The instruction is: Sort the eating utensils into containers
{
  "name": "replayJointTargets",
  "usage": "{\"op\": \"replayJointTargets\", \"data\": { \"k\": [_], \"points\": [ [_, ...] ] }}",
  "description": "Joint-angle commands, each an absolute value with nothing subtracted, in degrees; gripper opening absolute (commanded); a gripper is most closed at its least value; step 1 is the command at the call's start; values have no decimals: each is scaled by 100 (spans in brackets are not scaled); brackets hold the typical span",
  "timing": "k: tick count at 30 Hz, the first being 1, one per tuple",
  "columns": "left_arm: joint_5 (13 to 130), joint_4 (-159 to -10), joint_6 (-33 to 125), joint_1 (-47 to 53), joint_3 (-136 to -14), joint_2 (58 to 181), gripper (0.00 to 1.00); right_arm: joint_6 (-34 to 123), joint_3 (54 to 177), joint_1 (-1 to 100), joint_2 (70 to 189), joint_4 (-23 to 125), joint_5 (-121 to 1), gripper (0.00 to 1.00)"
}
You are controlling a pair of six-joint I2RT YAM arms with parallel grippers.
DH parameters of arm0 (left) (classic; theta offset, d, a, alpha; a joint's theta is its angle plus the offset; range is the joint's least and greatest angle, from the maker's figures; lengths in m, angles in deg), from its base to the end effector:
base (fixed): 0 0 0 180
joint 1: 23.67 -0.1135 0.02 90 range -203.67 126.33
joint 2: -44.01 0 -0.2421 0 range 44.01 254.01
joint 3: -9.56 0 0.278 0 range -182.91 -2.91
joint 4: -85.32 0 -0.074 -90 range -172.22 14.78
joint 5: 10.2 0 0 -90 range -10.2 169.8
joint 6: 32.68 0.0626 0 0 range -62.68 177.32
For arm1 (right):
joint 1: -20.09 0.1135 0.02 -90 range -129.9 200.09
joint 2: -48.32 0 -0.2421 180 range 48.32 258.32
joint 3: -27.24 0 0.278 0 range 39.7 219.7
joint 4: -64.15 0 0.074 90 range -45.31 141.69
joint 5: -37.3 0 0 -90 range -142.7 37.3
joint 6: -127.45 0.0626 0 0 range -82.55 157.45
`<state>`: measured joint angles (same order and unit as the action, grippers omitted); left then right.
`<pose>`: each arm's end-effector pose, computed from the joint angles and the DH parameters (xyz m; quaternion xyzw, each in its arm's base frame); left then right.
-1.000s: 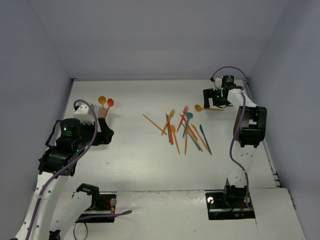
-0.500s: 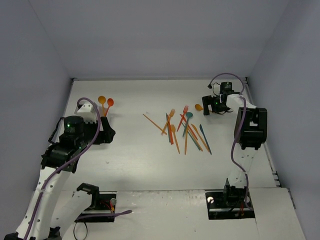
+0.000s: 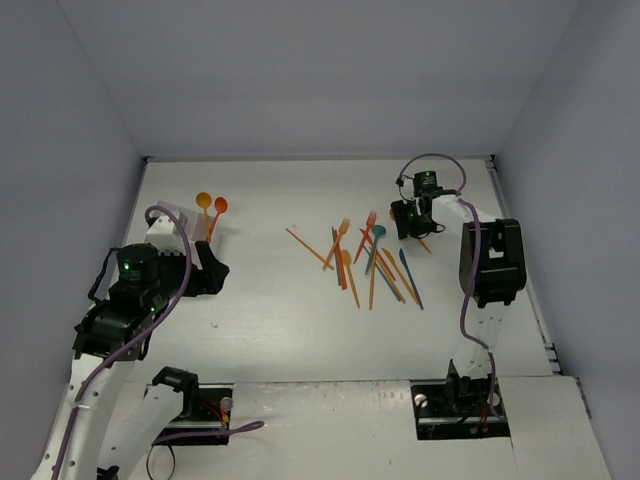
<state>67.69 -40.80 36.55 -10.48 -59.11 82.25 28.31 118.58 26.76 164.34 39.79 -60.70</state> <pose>0.1855 -0.0570 0.3503 0.0028 0.8334 -0.2437 0.4961 0.4638 0.0630 0.1123 -0.1527 0.9223 0.0578 0.3504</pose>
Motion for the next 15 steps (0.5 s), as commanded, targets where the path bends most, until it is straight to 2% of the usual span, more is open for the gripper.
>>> {"op": "replayJointTargets", "data": {
  "k": [1, 6, 7, 14, 15],
  "points": [
    [6685, -4236, 3477, -998, -5979, 8126, 71, 3110, 12051, 2774, 16403, 3745, -5891, 48],
    [6620, -4129, 3397, -1004, -6080, 8154, 71, 3156, 12027, 2783, 16546, 3745, -5796, 32],
    [6617, -4126, 3395, -1004, -6090, 8154, 71, 3156, 12021, 2783, 16562, 3745, -5788, 31],
    [6439, -4135, 3211, -998, -6296, 8352, 71, 3128, 11998, 2767, 16444, 3738, -5530, 0],
    [6365, -4135, 3181, -1004, -6345, 8430, 71, 3121, 12041, 2774, 16383, 3745, -5515, 0]
  ]
}}
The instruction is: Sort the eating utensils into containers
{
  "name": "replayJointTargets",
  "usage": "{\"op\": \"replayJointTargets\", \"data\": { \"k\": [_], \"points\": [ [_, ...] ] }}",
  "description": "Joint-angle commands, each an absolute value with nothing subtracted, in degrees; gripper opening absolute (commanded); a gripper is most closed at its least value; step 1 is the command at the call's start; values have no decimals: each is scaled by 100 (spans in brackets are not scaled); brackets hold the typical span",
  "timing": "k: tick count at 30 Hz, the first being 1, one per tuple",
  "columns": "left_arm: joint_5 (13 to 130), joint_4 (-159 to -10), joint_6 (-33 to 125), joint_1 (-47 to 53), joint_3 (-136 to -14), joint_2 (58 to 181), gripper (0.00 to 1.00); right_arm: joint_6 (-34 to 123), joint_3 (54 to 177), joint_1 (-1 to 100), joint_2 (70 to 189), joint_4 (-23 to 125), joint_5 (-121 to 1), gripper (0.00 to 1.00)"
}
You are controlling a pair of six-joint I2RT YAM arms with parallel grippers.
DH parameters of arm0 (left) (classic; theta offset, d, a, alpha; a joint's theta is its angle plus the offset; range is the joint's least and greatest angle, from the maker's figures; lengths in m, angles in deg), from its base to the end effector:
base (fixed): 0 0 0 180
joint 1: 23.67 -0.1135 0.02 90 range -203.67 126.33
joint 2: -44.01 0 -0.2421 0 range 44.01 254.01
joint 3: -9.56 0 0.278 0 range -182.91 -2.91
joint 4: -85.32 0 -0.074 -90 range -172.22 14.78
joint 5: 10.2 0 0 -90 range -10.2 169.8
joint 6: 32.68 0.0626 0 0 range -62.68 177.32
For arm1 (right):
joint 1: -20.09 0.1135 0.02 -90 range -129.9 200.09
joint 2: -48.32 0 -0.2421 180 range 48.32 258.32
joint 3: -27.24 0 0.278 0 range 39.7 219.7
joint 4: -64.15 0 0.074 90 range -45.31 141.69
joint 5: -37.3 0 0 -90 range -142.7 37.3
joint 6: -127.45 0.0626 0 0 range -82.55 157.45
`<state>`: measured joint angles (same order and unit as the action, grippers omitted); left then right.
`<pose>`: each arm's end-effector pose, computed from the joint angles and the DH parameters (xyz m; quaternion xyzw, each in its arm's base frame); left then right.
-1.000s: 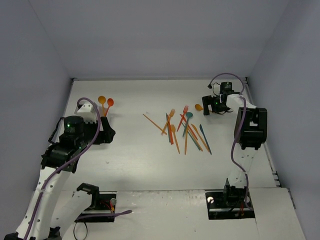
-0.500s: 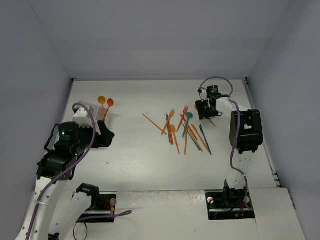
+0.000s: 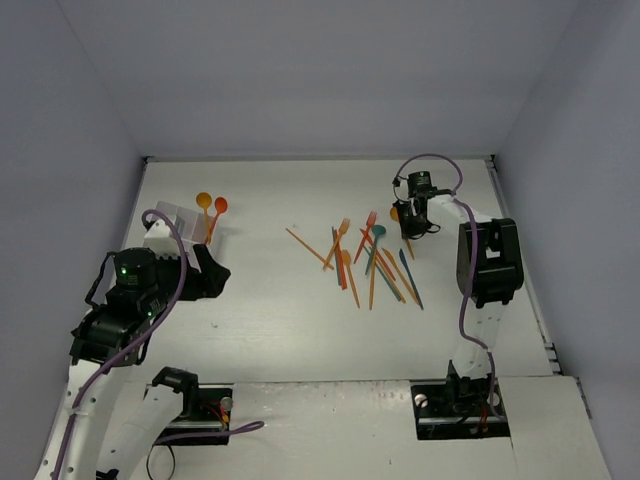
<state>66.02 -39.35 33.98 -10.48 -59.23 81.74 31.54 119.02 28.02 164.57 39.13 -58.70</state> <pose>0.1811 -0.0578 0.3497 -0.0089 0.8364 -0.2645 0.4800 0.4632 0.0711 0.1119 -0.1309 0.9279 0.0552 0.3448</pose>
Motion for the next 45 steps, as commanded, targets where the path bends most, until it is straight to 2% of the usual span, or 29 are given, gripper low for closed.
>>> {"op": "replayJointTargets", "data": {
  "k": [1, 8, 14, 19, 26, 29, 36, 45],
  "points": [
    [6257, -4144, 3140, -1000, -6452, 8484, 71, 3112, 12083, 2774, 16284, 3745, -5498, 0],
    [5953, -4178, 2722, -887, -7302, 9056, 71, 3225, 12393, 2825, 15347, 3723, -5428, 0],
    [6080, -4397, 2133, -533, -8226, 9827, 71, 3454, 12286, 3292, 14059, 3736, -5509, 0],
    [6951, -4795, 2040, 642, -8918, 10586, 71, 3699, 11967, 3859, 12994, 3736, -5703, 0],
    [7606, -5458, 2199, 2260, -9687, 11650, 69, 4080, 11441, 4743, 11661, 3745, -5819, 0],
    [7854, -5816, 2226, 2665, -9852, 11992, 64, 4214, 11202, 4933, 11108, 3754, -6037, 0],
    [8630, -6308, 2544, 3110, -10065, 12528, 52, 4332, 10653, 5052, 10461, 3754, -6605, 0],
    [8788, -6970, 3093, 3223, -10152, 12928, 51, 4362, 10448, 5068, 10316, 3746, -7060, 0]
  ]
}}
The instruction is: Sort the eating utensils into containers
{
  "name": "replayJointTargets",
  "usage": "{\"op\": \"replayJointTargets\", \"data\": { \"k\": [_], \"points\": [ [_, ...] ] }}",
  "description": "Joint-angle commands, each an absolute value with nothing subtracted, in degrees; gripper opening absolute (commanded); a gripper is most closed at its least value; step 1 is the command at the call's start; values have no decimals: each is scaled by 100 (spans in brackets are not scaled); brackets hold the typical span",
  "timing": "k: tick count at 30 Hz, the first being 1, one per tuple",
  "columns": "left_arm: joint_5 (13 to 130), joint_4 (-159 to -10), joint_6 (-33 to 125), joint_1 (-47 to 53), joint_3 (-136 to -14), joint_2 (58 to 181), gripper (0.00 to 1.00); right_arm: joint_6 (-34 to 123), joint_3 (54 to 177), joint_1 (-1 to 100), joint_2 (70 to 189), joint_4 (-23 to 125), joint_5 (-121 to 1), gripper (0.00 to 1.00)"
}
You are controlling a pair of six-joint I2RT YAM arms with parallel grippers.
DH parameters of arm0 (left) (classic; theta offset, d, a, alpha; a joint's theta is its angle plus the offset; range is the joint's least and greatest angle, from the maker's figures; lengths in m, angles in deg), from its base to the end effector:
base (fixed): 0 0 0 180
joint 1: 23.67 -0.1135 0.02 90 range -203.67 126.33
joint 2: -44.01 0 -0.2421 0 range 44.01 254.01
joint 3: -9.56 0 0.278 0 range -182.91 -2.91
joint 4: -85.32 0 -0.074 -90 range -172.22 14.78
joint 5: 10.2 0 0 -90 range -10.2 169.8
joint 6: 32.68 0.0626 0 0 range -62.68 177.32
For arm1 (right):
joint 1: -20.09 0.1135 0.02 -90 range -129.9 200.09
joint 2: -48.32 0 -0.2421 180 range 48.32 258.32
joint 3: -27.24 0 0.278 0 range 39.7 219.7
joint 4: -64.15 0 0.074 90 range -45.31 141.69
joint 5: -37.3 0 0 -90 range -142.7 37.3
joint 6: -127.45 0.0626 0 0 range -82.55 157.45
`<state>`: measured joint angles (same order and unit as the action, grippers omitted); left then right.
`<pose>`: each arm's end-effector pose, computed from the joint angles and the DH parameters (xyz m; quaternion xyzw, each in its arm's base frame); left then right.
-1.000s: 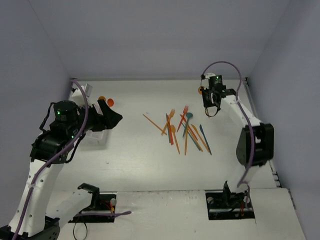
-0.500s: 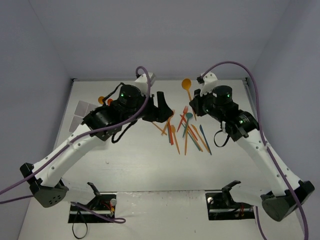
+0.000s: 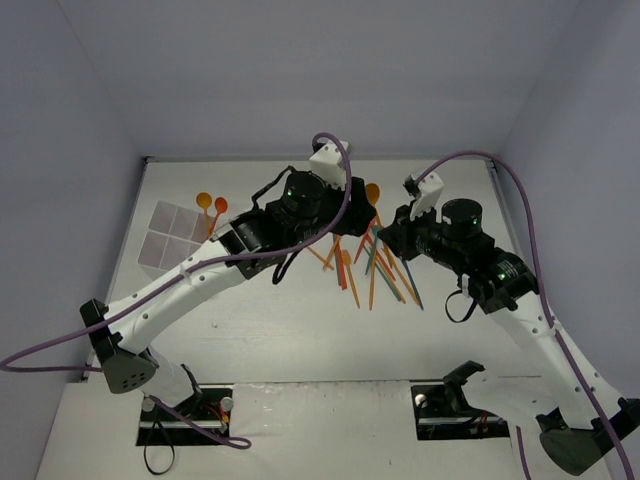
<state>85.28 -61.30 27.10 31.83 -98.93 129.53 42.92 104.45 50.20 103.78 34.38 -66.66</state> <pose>0.2265 -0.3189 0.4387 0.1381 0.7556 -0.4079 0.4936 0.2298 0.1507 0.3971 -0.2377 0.7150 0.2863 0.5919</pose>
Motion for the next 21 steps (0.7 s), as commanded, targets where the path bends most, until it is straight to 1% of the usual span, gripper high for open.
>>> {"op": "replayJointTargets", "data": {
  "k": [1, 6, 11, 15, 19, 21],
  "points": [
    [8797, -7002, 3134, 3223, -10167, 12946, 50, 4350, 10448, 5068, 10306, 3745, -7091, 0],
    [8856, -7009, 3245, 3223, -10240, 13083, 50, 4308, 10437, 5068, 10299, 3747, -7195, 0],
    [9230, -6863, 3349, 3223, -10266, 13190, 49, 4296, 10415, 5075, 10327, 3754, -7351, 0],
    [9371, -6891, 3453, 3223, -10257, 13208, 43, 4273, 10404, 5068, 10338, 3754, -7374, 0],
    [9392, -7088, 3502, 3223, -10162, 13184, 20, 4264, 10404, 5068, 10398, 3754, -7421, 0],
    [9382, -7151, 3475, 3223, -10099, 13157, 12, 4260, 10404, 5068, 10412, 3757, -7411, 0]
  ]
}}
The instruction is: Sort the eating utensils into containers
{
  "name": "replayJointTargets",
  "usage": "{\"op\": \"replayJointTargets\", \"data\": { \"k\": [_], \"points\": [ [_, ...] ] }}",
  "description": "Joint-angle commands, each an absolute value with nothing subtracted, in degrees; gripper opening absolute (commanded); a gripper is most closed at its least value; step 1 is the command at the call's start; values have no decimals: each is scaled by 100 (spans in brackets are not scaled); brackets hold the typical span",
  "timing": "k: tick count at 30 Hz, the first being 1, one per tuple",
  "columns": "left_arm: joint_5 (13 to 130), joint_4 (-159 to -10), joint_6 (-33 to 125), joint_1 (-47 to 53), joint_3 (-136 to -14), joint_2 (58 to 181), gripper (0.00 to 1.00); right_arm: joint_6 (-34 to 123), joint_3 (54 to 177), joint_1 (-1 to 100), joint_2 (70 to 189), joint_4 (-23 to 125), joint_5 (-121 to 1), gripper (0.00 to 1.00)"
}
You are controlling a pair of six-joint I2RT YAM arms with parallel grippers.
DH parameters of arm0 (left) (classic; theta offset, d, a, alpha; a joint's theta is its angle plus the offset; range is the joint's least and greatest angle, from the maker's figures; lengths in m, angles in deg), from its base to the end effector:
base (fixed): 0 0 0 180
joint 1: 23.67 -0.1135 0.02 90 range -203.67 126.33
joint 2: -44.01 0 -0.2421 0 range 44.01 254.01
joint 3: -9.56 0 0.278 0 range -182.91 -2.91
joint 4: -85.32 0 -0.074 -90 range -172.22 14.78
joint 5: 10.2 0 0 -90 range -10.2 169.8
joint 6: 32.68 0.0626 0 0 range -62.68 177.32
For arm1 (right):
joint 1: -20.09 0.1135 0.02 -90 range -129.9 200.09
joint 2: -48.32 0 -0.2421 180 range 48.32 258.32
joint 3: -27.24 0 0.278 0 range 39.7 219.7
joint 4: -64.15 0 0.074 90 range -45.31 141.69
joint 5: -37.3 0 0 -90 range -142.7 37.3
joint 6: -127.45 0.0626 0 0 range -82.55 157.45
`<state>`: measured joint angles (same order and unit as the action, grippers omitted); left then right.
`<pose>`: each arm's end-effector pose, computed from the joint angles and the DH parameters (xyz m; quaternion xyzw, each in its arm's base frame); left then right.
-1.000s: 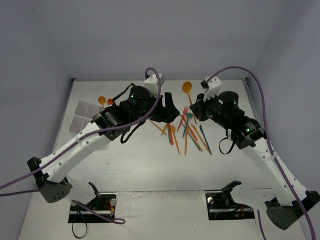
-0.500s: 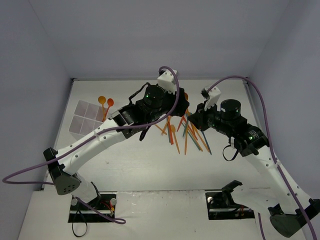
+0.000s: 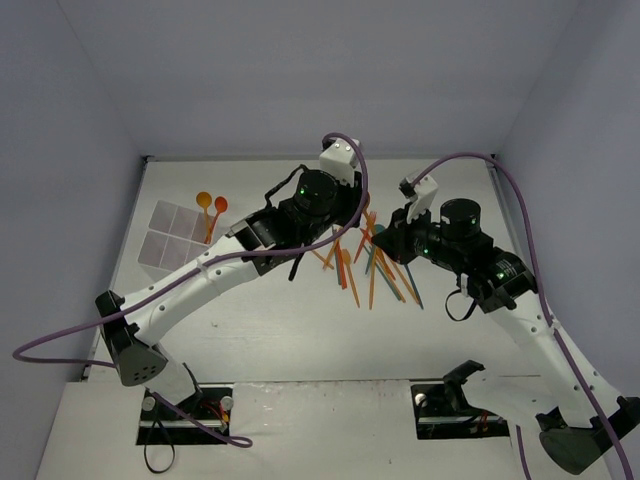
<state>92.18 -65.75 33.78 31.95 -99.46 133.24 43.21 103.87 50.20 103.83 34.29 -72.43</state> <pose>0.2436 -0.3322 0.4282 0.1419 0.7466 -0.3475 0.5492 0.2261 0.1555 0.3930 -0.2667 0.7074 0.3213 0.5703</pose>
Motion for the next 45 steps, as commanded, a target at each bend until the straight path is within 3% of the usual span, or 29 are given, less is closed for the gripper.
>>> {"op": "replayJointTargets", "data": {
  "k": [1, 3, 5, 7, 10, 12, 14, 23, 28, 34, 45],
  "points": [
    [9377, -7167, 3465, 3223, -10074, 13147, 8, 4255, 10404, 5068, 10422, 3762, -7406, 1],
    [9395, -7255, 3474, 3223, -9985, 13120, 0, 4246, 10404, 5068, 10465, 3762, -7388, 1],
    [9416, -7347, 3474, 3223, -9892, 13072, 0, 4237, 10394, 5068, 10476, 3755, -7395, 5],
    [9449, -7472, 3473, 3223, -9760, 13031, 0, 4229, 10386, 5068, 10491, 3762, -7380, 16],
    [9569, -7631, 3465, 3223, -9600, 12971, 0, 4298, 10369, 5059, 10492, 3754, -7319, 53],
    [9694, -7711, 3518, 3223, -9501, 12935, 0, 4378, 10351, 5059, 10448, 3745, -7211, 83],
    [9909, -7737, 3661, 3223, -9326, 12844, 0, 4455, 10285, 5059, 10393, 3733, -7006, 100],
    [11850, -7032, 4873, 2691, -8885, 12193, 0, 4789, 9894, 5217, 10054, 3507, -6141, 100],
    [11290, -7163, 5159, 1449, -8058, 11454, 0, 4677, 9798, 5209, 10123, 3499, -5941, 100],
    [10070, -7329, 5594, -504, -7732, 11482, 0, 4719, 9812, 5206, 10291, 3472, -5720, 100],
    [9072, -7899, 6215, -1739, -7981, 12655, 0, 4811, 9716, 5200, 10674, 3472, -5602, 100]
  ]
}}
